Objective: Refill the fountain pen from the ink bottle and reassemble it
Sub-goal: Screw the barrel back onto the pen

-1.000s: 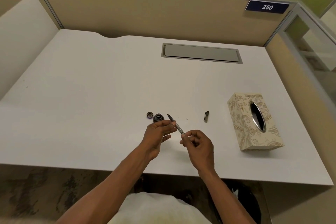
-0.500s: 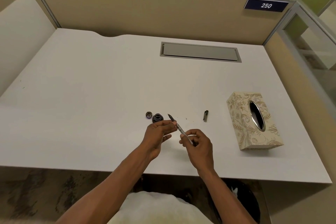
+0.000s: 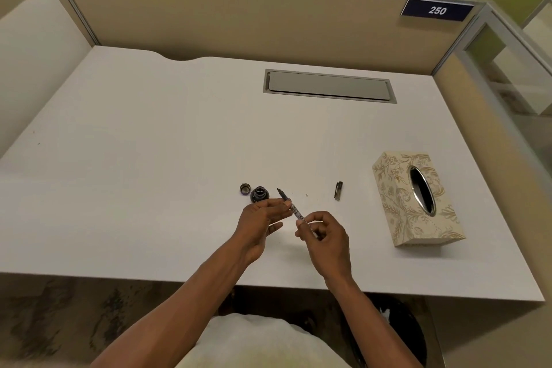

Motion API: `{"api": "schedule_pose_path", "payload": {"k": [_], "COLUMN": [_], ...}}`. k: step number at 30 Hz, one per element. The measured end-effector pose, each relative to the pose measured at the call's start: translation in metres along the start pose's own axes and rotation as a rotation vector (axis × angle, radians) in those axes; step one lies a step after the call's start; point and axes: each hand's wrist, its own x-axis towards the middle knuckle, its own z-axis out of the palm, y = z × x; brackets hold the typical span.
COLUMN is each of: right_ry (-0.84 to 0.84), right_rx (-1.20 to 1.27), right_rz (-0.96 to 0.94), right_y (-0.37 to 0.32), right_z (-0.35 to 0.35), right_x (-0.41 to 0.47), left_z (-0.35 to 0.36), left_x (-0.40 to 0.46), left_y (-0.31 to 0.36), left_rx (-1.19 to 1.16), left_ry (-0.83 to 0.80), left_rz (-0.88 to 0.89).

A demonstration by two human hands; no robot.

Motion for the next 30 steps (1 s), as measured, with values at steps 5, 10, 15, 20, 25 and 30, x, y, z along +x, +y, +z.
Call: {"api": "schedule_pose_path", "payload": {"k": [5, 10, 15, 20, 25, 30], "right_ry": [-0.002, -0.021, -0.022, -0.045, -0.076, -0.101], "right_rx": [0.038, -0.004, -0.029, 0.043, 0.071, 0.073], "right_rz": [0.004, 0.014, 0.013, 0.011, 0.02, 0.029], "right_y": [0.001, -0.0002, -0.0001, 0.0053, 0.0065, 0.0058], "right_z": [0.0014, 0.0015, 0.0015, 0.0001, 0.0012, -0.0011], "right_x": [-0.0013, -0.003, -0.0031, -0.0037, -0.0052, -0.0037], "left_z": [-0.0007, -0.0007, 0.001, 0.0001, 0.0017, 0.0029], "left_x": [-0.0018, -0.0029, -0.0037, -0.0039, -0.0038, -0.002], "left_y": [0.0007, -0.0012, -0.0037, -0.0053, -0.0057, -0.0056], "left_rx": [0.007, 0.016, 0.021, 0.018, 0.021, 0.036], "left_ry": [-0.019, -0.014, -0.026, -0.041, -0.059, -0.059], "left_rz": [0.001, 0.007, 0.002, -0.002, -0.004, 0.006]}}
